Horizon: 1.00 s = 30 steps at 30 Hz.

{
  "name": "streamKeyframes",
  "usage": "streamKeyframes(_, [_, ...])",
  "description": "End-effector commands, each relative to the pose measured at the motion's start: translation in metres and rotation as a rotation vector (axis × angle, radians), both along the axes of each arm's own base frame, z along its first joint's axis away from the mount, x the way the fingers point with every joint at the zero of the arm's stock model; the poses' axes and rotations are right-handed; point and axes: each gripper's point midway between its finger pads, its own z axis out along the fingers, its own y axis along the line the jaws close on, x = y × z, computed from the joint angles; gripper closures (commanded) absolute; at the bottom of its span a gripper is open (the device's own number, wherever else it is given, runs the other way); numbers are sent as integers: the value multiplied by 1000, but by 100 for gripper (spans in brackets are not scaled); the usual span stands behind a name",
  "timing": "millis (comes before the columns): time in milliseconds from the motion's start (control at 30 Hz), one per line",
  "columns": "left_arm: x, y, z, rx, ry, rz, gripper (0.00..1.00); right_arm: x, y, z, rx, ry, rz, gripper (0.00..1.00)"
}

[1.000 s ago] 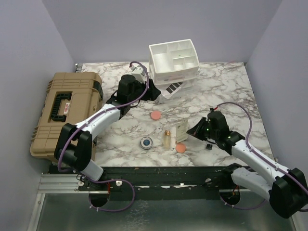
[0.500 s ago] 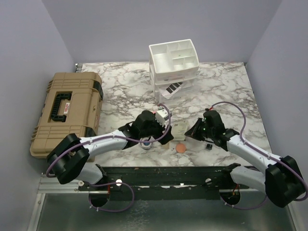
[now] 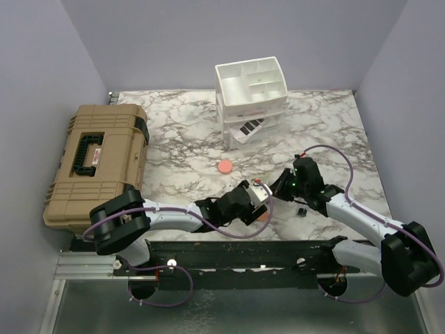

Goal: Organize the makeup
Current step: Pick up the makeup tool from the center of the board.

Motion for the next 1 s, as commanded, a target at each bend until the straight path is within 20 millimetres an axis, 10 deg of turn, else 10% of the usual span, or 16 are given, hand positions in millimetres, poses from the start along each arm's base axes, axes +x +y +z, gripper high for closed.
streamKeyframes(0, [21,7,-3,67,-143,124,28,8,11,18,48,-39,21,99])
streamKeyframes(433, [34,-4,-22,17,-216,234,42,7,14,19,67,-33,28,99])
streamKeyframes(967, [37,-1,-26,-15,-223,276,94,15,18,19,66,-24,21,99])
